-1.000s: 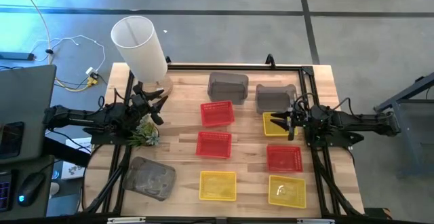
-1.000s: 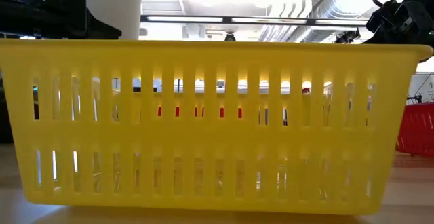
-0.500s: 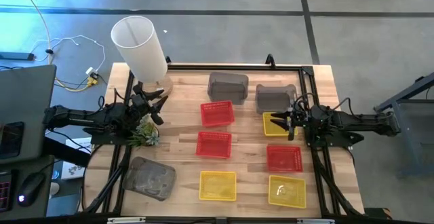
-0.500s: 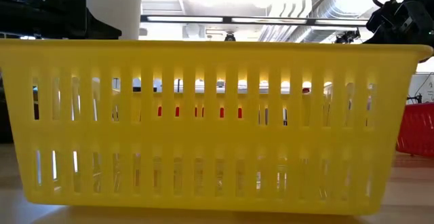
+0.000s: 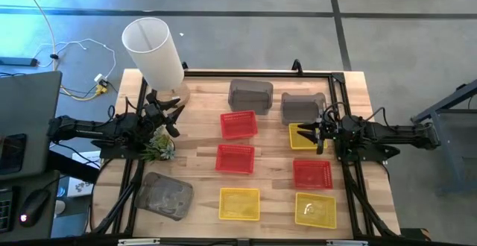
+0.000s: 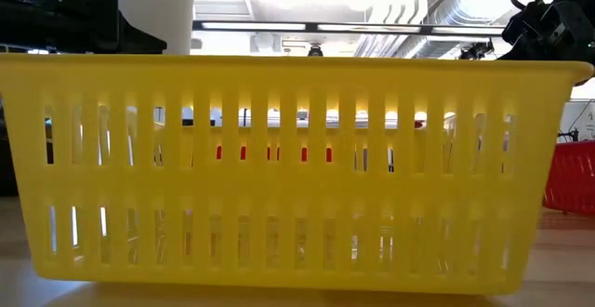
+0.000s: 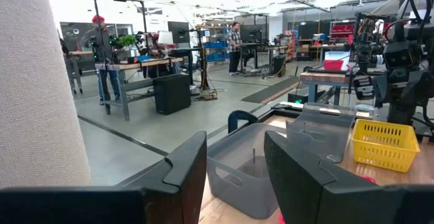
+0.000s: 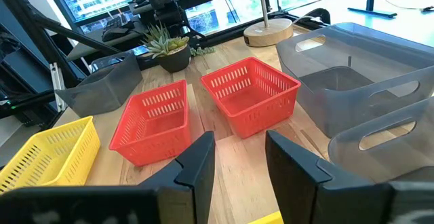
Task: Stack baskets by color
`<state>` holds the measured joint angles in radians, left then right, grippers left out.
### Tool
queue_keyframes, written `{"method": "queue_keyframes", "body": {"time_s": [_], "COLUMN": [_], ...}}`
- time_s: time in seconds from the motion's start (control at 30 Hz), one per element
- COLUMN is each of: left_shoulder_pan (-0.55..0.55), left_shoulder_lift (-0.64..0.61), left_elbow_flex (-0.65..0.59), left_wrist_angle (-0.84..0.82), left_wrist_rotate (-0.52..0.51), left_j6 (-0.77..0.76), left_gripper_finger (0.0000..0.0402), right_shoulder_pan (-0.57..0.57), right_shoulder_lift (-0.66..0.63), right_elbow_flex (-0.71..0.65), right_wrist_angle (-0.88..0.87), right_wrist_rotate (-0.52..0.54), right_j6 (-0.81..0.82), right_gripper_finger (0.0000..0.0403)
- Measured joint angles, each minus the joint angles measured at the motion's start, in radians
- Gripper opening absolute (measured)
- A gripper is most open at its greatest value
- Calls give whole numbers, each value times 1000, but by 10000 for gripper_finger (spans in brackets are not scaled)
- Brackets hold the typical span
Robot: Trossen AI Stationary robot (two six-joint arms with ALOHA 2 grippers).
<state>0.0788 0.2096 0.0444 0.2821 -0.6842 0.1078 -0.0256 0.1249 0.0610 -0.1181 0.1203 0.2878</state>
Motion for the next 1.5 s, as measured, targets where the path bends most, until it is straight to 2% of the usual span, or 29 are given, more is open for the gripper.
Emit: {"method": "queue_keyframes", "body": {"time_s": [1.33, 1.4, 1.5], "left_shoulder_pan": [0, 0, 0], "left_shoulder_lift": [0, 0, 0], "left_elbow_flex": [0, 0, 0], "left_wrist_angle": [0, 0, 1], "left_wrist_rotate": [0, 0, 0], "left_j6": [-3, -1, -2], "left_gripper_finger": [135, 135, 135], "right_shoulder_pan": [0, 0, 0], "right_shoulder_lift": [0, 0, 0], "right_elbow_flex": [-1, -1, -1], "right_wrist_angle": [15, 33, 55], "right_wrist_rotate": [23, 42, 73], "right_j6": [1, 24, 158], "right_gripper_finger": [119, 119, 119]}}
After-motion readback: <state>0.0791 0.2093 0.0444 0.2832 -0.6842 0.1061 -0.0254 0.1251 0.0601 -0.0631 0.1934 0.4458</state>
